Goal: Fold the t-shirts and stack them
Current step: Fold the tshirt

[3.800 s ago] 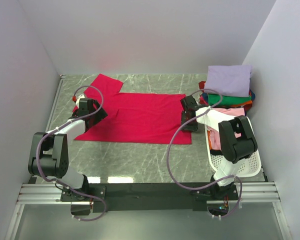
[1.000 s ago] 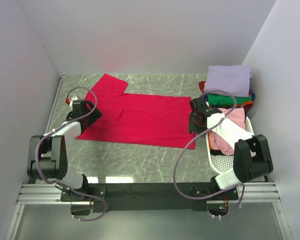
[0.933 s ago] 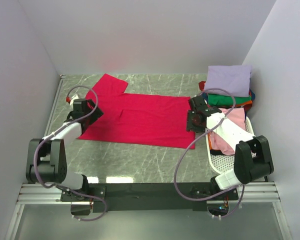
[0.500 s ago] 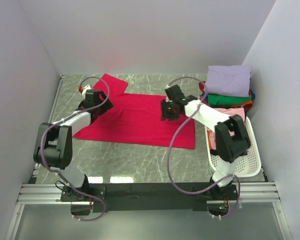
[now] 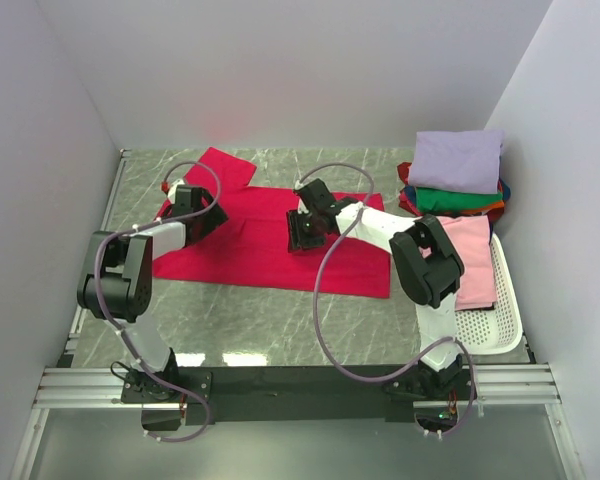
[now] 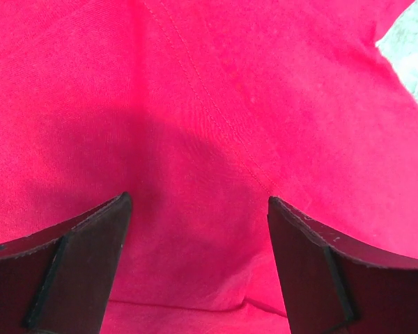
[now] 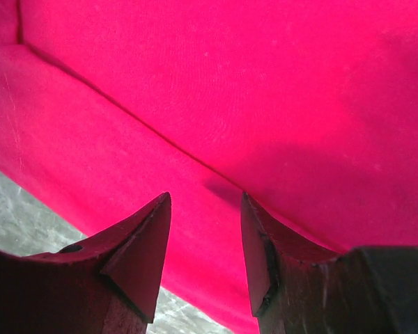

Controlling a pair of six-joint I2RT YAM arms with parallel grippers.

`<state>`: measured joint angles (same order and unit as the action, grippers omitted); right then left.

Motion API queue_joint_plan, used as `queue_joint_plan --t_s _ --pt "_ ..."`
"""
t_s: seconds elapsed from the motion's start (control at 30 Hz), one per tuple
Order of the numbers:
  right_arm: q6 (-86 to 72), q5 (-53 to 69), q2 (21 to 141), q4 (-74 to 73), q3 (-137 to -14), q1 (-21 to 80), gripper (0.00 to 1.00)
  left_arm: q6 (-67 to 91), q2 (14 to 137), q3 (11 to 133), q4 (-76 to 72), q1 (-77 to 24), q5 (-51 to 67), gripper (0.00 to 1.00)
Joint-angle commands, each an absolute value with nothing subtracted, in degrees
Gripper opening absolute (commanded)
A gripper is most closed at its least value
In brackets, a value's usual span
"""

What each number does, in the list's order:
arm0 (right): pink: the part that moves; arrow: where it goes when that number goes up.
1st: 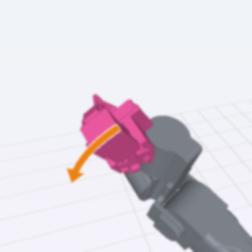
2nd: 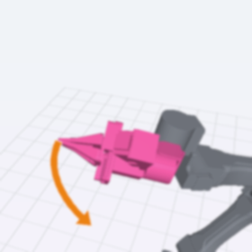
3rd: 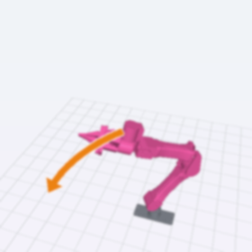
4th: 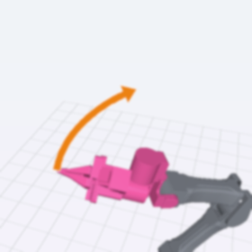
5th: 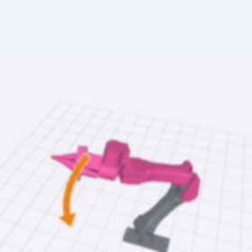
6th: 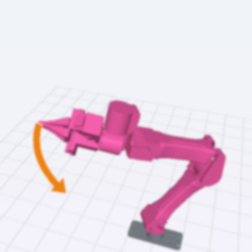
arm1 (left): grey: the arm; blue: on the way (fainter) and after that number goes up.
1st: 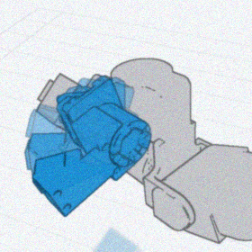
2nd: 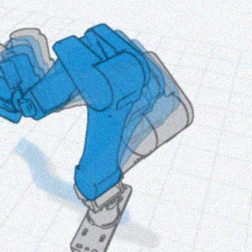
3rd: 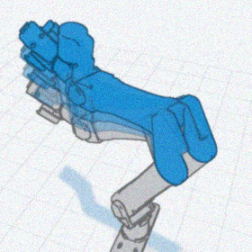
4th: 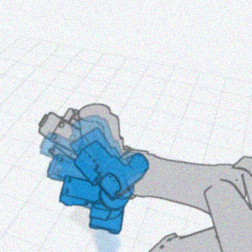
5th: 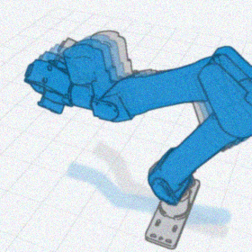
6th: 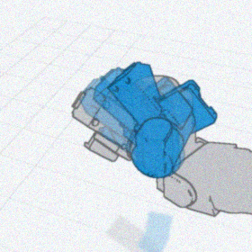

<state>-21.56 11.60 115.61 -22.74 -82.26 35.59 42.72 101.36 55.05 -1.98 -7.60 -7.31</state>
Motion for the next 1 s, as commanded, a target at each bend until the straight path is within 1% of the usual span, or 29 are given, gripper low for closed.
queue_joint_plan --t_s 0.0,0.37,0.57,0.73,0.97 --pt "-22.3 12.8 115.7 -19.3 -82.4 36.5 0.52 45.6 101.9 51.6 -1.5 -6.9 -4.0 0.86" --pt "-22.9 13.7 115.9 -18.4 -77.3 37.5 0.52 48.2 96.6 42.5 -3.5 -7.5 -3.6 0.85" --pt "-23.3 14.1 115.3 -17.2 -73.6 38.0 0.52 49.4 90.6 38.3 -2.7 -10.2 -7.6 0.84" --pt "-24.0 14.4 114.4 -16.4 -70.5 38.8 0.52 50.9 86.3 33.3 -2.5 -11.1 -9.4 0.80" --pt "-24.5 13.0 112.1 -16.6 -65.7 39.6 0.52 52.8 82.4 30.2 -1.5 -11.4 -10.6 0.77"
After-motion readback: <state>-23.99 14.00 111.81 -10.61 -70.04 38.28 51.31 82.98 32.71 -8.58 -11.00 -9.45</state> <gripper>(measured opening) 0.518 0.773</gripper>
